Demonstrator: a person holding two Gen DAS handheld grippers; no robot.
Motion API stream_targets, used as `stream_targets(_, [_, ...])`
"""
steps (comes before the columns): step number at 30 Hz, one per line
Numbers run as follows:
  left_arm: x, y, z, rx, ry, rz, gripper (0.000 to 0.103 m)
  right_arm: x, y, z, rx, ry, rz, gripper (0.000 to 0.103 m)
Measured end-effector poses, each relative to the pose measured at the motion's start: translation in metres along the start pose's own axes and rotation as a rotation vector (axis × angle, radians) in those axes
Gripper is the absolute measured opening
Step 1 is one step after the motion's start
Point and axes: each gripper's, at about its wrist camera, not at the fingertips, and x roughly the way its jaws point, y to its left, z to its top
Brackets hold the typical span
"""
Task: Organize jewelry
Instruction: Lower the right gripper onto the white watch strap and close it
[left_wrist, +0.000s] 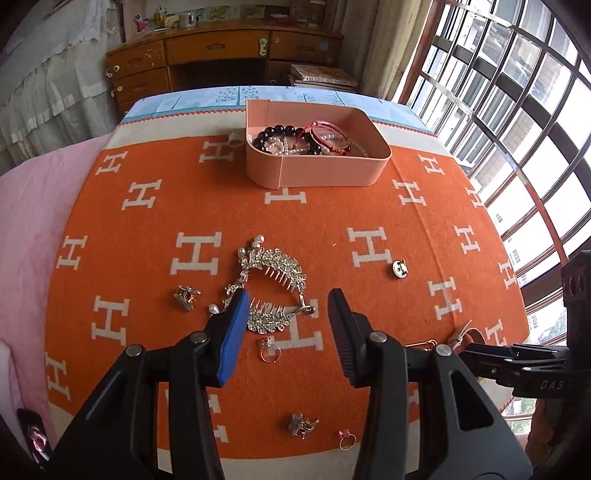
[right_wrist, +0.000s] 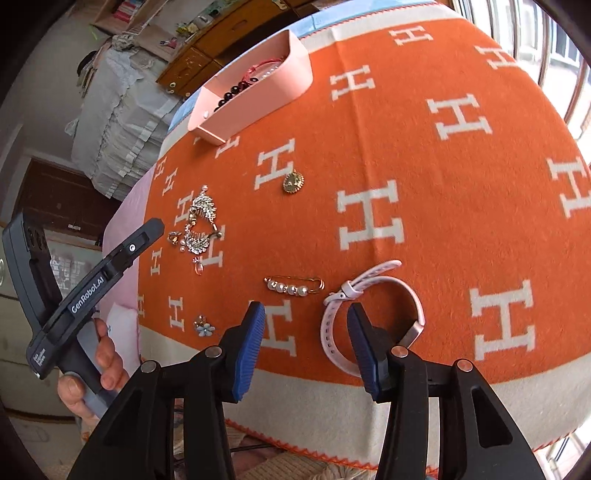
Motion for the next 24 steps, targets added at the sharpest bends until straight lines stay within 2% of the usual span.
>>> stream_targets(6, [0.008,0.006,-0.007,-0.022,0.029,-0.017,0.041,0.007,-0.014,0.007,0.085,-0.025,-0.024,0.047])
stream_targets(11, [0.007,0.013,-0.008,-0.051,0.022,-0.031,0.041,0.014,-0.010,0.012,0.071,-0.058,-0.072,0.047])
stream_targets(12, [0.006,0.014,-0.007,-0.057,0.022,-0.034,0.041,0.015,-0.008,0.013,0.056,-0.070,-0.087,0.045])
stream_targets(15, [0.007,0.018,-0.004,-0.074,0.032,-0.059,0.041,0.017,-0.002,0.015,0.005,-0.116,-0.162,0.026])
stream_targets(21, [0.024,0.027,0.013,-0.161,0.131,-0.176,0.041,0.019,-0.001,0.023,-0.035,-0.160,-0.167,0.023])
stream_targets(24, [0.038,0.029,0.025,-0.209,0.168,-0.171,0.041,0.018,-0.002,0.026,-0.044,-0.172,-0.168,0.022])
